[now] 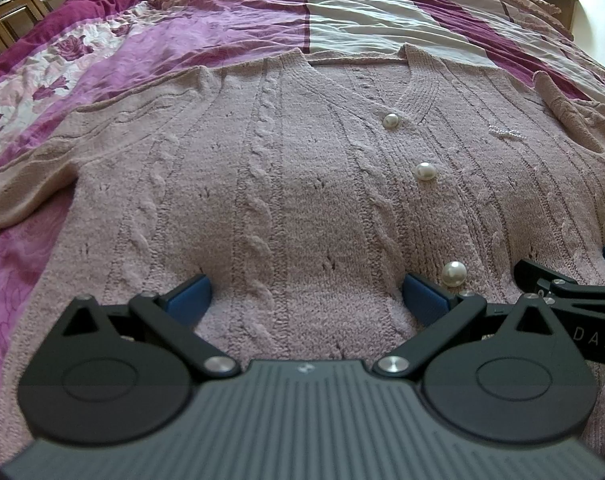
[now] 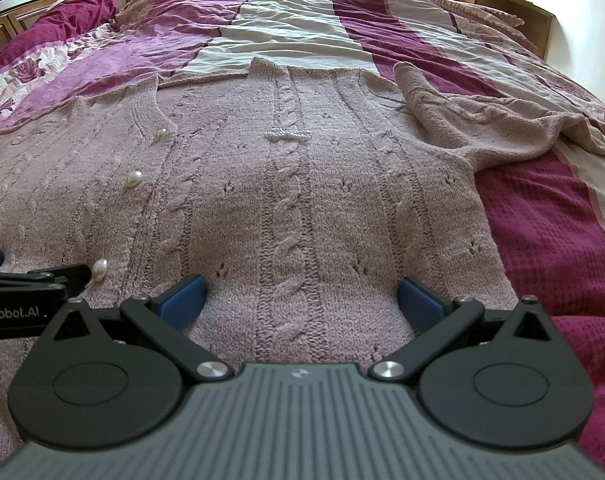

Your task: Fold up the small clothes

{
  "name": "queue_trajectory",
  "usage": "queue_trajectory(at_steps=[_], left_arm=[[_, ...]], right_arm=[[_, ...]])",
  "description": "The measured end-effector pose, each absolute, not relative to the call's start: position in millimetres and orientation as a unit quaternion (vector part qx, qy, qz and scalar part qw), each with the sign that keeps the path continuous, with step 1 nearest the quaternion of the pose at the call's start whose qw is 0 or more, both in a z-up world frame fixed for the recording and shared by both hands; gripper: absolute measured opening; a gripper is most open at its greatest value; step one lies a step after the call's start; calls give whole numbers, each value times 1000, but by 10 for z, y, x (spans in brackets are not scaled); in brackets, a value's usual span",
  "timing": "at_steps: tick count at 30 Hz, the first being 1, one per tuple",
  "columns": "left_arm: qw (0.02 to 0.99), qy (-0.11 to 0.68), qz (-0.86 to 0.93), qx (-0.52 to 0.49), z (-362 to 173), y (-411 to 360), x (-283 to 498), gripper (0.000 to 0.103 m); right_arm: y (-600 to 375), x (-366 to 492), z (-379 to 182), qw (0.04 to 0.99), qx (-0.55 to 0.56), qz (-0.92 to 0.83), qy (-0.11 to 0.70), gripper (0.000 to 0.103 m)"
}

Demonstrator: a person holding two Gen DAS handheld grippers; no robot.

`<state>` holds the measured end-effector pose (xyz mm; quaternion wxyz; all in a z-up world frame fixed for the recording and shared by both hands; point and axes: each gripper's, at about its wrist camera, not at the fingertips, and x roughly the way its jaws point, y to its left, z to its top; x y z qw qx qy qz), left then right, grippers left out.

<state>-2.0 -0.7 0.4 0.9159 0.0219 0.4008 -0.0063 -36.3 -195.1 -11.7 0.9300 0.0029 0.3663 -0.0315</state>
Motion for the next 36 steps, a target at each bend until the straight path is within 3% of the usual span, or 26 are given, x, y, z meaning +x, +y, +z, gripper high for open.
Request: queue_trajectory(at_steps=[36], left_arm=[[904,426,-16,19,119,39,55,103]], right_arm=[[-2063,-331,4,924,39,-18,380,103]])
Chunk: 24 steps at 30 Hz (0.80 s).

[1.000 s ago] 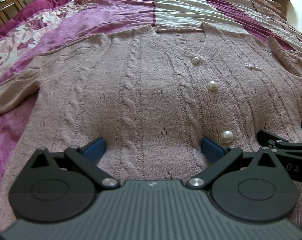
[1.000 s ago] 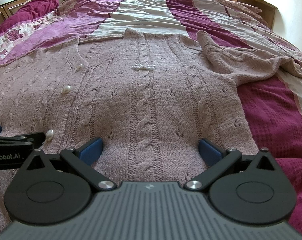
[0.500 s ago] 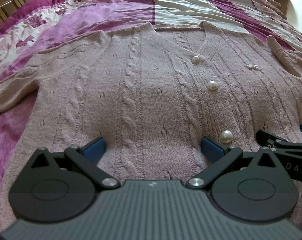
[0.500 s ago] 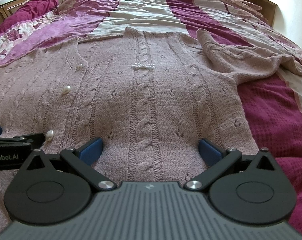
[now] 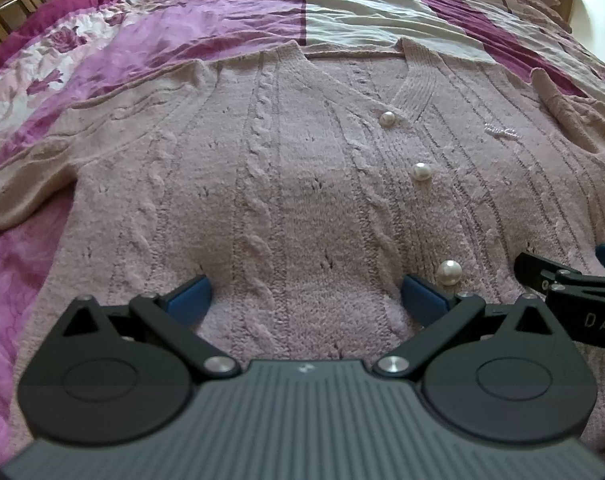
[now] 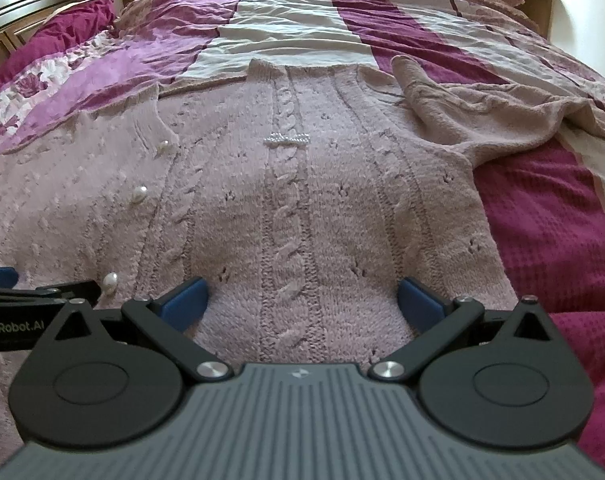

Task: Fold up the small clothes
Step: 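Move the right gripper to the cardigan sleeve and close on its cuff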

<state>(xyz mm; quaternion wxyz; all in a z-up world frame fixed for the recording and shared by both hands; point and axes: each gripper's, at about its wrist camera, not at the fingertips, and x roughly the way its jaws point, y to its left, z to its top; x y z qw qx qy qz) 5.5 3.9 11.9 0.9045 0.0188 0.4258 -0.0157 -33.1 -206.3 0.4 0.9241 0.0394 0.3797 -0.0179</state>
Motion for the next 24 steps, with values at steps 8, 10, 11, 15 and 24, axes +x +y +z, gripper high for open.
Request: queue_trajectory(at_steps=[8,10,11,15,24], left_arm=[[909,415,-23,6,356,54,12,103],[911,413,-23,5,410,42,9,103],[910,413,-23,2,435,41,13,103],[909,415,-23,-13,524,41,45,103],[905,424,-15,-31,588,18,154,103]], right_arm=[[-2310,-234,197,909,129,28,395,103],[-2403,-218,253,905,153,41,394,103],[-2454,-214,283,904,163,46,393,103],[-2672,-191,408,901,193,60,383,103],[-3231,-33,517,892,246,59,376,103]])
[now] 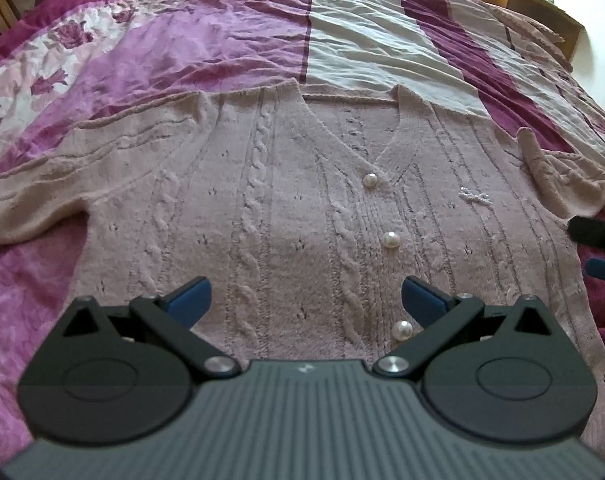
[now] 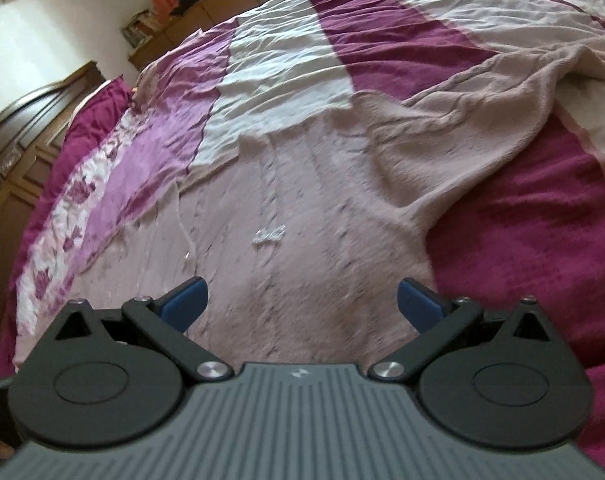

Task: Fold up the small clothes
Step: 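Move the right gripper to the cardigan sleeve and close on its cuff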

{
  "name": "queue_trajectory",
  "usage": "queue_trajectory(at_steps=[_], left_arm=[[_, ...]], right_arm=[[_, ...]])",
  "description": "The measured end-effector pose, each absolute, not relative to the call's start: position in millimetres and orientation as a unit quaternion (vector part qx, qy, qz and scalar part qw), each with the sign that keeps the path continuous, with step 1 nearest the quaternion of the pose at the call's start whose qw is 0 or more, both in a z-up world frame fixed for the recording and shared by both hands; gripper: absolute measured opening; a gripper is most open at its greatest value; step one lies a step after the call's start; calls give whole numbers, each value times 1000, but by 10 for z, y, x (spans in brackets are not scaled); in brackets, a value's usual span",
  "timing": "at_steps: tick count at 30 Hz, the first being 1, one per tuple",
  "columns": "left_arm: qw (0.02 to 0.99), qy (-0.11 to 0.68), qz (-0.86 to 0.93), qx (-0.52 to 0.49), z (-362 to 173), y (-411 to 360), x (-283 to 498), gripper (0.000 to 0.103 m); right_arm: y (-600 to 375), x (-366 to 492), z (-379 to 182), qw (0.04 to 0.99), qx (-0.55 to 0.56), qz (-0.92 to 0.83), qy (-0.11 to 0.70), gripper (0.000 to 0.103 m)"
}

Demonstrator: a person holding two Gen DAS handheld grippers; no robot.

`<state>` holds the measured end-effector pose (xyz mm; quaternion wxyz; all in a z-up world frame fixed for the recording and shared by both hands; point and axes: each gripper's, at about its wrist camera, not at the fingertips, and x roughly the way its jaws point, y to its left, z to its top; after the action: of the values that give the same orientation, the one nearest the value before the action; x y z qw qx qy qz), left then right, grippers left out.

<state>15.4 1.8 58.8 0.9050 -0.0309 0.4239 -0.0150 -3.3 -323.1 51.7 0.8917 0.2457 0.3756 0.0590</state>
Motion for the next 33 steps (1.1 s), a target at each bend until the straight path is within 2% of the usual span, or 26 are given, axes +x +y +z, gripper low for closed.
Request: queue_trajectory(at_steps=[18,33], left_arm=[[892,450,33,-36,408,29,299,103],[878,474,52,-38,234,27,382,103]], right_arm=[[-4584,523,344,878,346,-29,329,103],[-5307,939,141,864,405,-79,288,103]])
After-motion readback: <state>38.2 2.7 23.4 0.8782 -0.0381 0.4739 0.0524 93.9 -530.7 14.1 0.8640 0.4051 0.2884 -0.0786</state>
